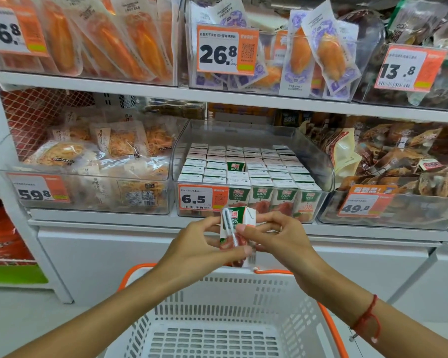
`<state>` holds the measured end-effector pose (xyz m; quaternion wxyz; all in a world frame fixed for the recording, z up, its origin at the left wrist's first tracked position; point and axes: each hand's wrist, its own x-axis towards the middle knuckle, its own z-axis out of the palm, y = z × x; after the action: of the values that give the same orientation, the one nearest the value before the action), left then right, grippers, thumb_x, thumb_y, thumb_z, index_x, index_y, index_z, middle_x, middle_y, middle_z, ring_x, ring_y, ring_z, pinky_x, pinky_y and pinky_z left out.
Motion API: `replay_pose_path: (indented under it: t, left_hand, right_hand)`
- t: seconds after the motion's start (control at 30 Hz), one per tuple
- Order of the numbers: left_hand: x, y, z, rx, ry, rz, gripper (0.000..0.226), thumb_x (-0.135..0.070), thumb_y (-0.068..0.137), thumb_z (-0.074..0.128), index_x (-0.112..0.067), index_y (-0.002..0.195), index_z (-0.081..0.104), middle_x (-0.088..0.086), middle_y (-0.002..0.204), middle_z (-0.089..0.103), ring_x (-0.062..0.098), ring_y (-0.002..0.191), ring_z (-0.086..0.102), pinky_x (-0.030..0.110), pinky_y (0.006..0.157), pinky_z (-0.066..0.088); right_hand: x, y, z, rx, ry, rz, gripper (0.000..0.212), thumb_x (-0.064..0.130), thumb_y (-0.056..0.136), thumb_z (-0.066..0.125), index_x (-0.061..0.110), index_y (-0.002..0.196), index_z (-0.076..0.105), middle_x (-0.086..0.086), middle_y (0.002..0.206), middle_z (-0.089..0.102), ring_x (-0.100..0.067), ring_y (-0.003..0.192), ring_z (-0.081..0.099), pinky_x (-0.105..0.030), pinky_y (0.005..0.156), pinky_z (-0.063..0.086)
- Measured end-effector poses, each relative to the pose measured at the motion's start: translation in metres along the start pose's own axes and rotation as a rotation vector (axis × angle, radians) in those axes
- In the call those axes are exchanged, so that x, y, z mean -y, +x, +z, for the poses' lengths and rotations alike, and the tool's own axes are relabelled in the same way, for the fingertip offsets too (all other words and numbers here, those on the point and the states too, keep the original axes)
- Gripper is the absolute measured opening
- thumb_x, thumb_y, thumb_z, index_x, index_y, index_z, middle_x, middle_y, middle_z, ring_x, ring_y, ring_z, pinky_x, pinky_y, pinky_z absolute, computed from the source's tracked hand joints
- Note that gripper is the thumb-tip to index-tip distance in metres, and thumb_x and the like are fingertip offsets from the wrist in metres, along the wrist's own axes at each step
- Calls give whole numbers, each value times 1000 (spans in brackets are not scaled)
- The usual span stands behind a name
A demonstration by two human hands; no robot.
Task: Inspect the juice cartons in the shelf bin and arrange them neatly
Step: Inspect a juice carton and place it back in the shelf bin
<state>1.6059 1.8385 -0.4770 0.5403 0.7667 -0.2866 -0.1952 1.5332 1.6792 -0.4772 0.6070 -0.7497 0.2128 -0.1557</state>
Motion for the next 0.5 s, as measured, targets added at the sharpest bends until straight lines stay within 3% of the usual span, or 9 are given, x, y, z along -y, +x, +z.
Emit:
replay_pose_path:
  t: [0.07,0.13,0.23,0.33,0.5]
  left_hand:
    - [2,0,1,-43,73,-13,52,-51,63,85,-43,110,64,-25,88,72,-7,77,68,24,76,55]
    - [4,1,-1,-13,30,-28,47,-49,65,85,-41,108,69,-22,92,74,-3,81,70,28,81,53]
    - [3,3,-6,47,-60,-75,35,-44,70,83,-40,103,73,-22,95,74,-6,86,68,24,84,51]
    - [1,5,-8,69,-149,-83,20,-35,74,80,-39,93,74,-19,91,75,-5,86,69,21,78,50]
    - [3,4,-11,12,-113,112,53,-19,68,88,-37,113,66,-23,108,71,-3,100,67,10,81,51]
  right_hand:
    - [-1,0,2,-10,-46,-16,58,53,53,85,18,96,65,-2,80,74,-18,80,73,-41,74,60]
    - [1,2,-1,60,-26,-4,55,57,53,82,18,91,69,0,78,75,-15,78,73,-34,72,59]
    - [6,5,-13,206,70,31,27,38,73,76,16,89,75,-4,84,77,-11,72,72,-19,64,55]
    - [9,5,-19,275,29,0,24,29,84,71,17,105,71,-4,90,77,-11,72,71,-18,65,55]
    - [17,-2,-27,396,-55,-208,47,33,77,72,35,123,61,17,113,70,-13,96,72,-23,76,57]
